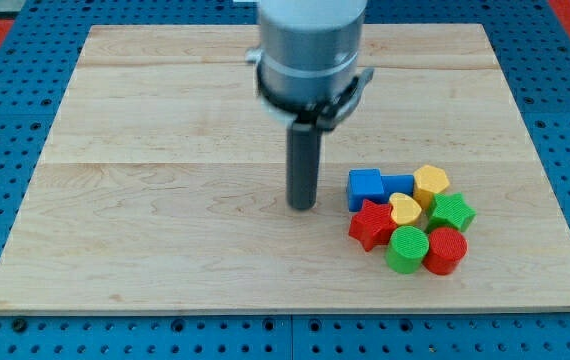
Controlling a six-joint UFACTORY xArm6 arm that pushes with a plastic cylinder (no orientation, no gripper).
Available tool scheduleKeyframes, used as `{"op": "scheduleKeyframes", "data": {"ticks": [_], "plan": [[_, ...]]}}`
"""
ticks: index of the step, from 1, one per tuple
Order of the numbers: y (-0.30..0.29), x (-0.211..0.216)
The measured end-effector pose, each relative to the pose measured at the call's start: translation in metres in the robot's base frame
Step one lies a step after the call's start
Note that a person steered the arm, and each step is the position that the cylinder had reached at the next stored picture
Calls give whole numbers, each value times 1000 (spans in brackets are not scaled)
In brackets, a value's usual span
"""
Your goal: Push the blue cube with red star slightly to the top of the board
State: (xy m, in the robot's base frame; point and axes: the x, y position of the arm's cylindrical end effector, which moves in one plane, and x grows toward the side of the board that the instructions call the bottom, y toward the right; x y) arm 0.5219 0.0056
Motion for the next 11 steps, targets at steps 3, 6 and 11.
{"op": "scheduleKeyframes", "data": {"ticks": [3, 6, 11], "plan": [[87, 80], [96, 44], [81, -61]]}}
